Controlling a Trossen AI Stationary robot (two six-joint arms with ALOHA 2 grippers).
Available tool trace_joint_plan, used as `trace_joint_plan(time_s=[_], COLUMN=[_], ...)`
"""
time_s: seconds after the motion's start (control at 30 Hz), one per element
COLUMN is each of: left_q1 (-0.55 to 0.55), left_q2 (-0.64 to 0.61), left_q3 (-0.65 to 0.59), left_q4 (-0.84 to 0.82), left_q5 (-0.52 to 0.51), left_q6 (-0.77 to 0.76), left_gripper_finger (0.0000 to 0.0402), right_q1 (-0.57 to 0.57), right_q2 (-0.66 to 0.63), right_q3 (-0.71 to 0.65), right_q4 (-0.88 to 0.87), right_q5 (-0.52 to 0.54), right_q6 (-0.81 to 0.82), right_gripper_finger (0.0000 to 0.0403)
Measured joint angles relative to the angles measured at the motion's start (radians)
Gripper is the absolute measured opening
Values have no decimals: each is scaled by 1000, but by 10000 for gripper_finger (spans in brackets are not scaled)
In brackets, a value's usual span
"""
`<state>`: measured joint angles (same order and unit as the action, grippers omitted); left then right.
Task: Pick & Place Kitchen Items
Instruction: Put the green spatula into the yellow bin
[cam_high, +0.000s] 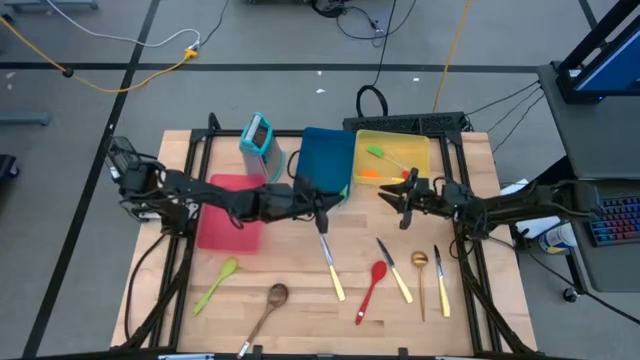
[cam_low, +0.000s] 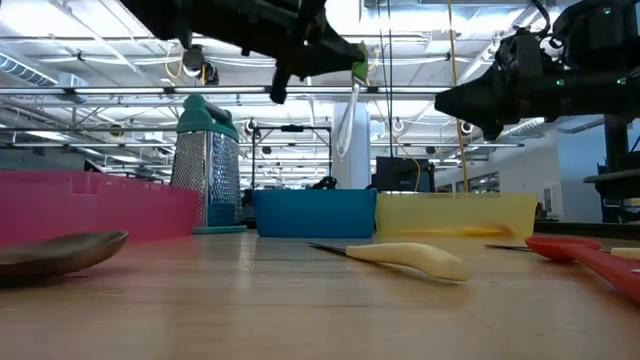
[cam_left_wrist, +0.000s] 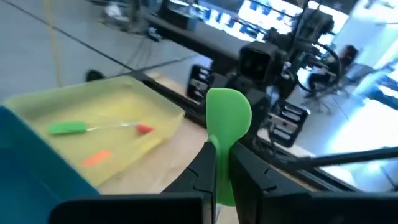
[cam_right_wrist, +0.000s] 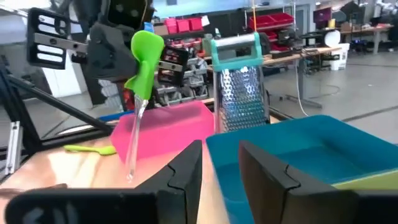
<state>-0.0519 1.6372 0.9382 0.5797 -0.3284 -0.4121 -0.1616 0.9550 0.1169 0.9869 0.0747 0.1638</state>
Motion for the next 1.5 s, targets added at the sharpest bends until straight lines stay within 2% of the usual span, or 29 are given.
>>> trace_joint_plan(time_s=[0.1, 0.23, 0.43, 0.57, 0.7, 0.9, 1.2, 1.3, 1.47, 1.5], left_q1=[22, 27, 27, 27, 26, 24, 12, 12, 12, 12], left_q2=[37, 97, 182, 201, 201, 201, 199, 199, 198, 198], left_q3=[0, 0, 2, 7, 7, 7, 8, 8, 8, 8], left_q4=[32, 91, 261, 294, 296, 287, 249, 250, 251, 251], left_q5=[55, 67, 154, 159, 159, 159, 165, 165, 170, 169], left_q6=[11, 13, 52, 52, 52, 66, 75, 80, 99, 103], left_gripper_finger=[22, 24, 28, 29, 30, 30, 30, 31, 31, 31], right_q1=[0, 0, 0, 0, 0, 0, 0, 0, 0, 0], right_q2=[93, 216, 367, 443, 504, 552, 555, 555, 555, 555], right_q3=[0, 4, 72, 134, 176, 223, 237, 237, 236, 236], right_q4=[82, 234, 313, 310, 313, 321, 335, 340, 343, 343], right_q5=[2, -14, -194, -326, -341, -365, -395, -395, -403, -407], right_q6=[4, 15, 34, 41, 60, 54, 32, 26, 0, -11], right_gripper_finger=[100, 100, 100, 100, 100, 100, 98, 80, 22, 20])
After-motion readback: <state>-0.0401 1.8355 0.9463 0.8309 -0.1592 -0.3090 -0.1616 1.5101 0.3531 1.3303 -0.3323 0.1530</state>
